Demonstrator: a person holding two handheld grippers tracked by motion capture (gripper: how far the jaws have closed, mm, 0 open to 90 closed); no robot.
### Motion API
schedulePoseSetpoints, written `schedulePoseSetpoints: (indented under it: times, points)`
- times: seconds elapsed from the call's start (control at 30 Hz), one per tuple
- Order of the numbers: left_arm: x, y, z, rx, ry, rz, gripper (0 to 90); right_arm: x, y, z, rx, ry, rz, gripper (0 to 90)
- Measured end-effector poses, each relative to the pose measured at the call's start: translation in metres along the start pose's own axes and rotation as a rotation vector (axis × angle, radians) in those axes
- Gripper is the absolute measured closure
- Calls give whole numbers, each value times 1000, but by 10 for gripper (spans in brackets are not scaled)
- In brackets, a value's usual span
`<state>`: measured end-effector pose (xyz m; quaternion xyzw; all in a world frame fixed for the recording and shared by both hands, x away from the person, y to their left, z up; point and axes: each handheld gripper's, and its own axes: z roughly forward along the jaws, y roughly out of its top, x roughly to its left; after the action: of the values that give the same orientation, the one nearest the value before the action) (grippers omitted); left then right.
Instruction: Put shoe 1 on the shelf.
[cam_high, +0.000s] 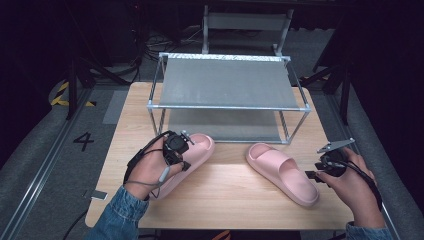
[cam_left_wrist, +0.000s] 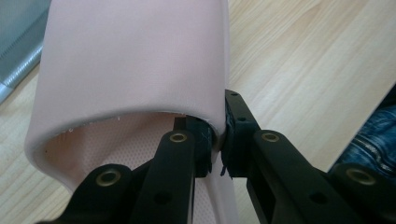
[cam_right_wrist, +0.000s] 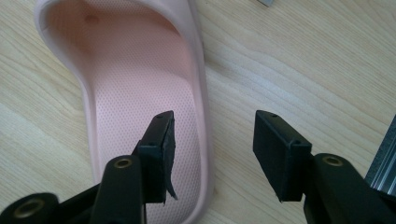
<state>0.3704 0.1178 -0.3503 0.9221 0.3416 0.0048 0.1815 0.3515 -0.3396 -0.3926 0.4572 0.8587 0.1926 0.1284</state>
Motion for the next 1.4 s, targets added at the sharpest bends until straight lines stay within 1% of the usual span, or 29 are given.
schedulePoseSetpoints:
  times: [0.07,0.1,0.13,0.17,0.3,0.33,0.43,0.57,0.7,0.73,0.83,1.0,1.07,1.2,1.23,1.33,1.4]
  points:
    - [-4,3,-6,1,-8,4,834,0,-1,0,0,0,3,501]
    - [-5,6,-9,-3,-19,14,834,-1,-2,0,1,-1,3,500]
    - [-6,7,-11,-10,-21,22,834,-1,-3,0,1,0,5,500]
    - [-7,9,-13,-8,-26,21,834,-1,-3,0,3,1,6,500]
    - [-10,17,-22,-15,-26,39,833,-2,-3,-1,3,8,4,498]
    - [-11,19,-24,-15,-29,38,834,-3,-3,-2,2,5,2,497]
    - [-13,26,-32,-15,-38,50,834,-6,-4,-2,5,13,10,496]
    - [-17,35,-45,-15,-43,75,834,-10,-7,2,12,23,14,497]
    - [-20,42,-58,-34,-57,92,834,-10,-9,6,9,50,24,496]
    - [-21,45,-63,-42,-60,103,834,-11,-9,6,8,53,23,497]
    - [-25,49,-72,-46,-58,112,834,-13,-11,5,2,57,29,496]
    - [-30,56,-89,-62,-64,150,833,-16,-14,2,-8,51,43,496]
    - [-31,59,-96,-71,-72,163,833,-17,-15,1,-6,47,38,496]
    - [-30,64,-106,-88,-61,169,833,-18,-16,1,-7,45,44,496]
    - [-30,65,-108,-92,-57,164,833,-18,-16,1,-8,46,45,496]
    - [-28,70,-115,-102,-52,168,833,-17,-16,2,-8,41,43,496]
    - [-26,74,-119,-118,-36,163,833,-17,-16,2,-5,42,45,496]
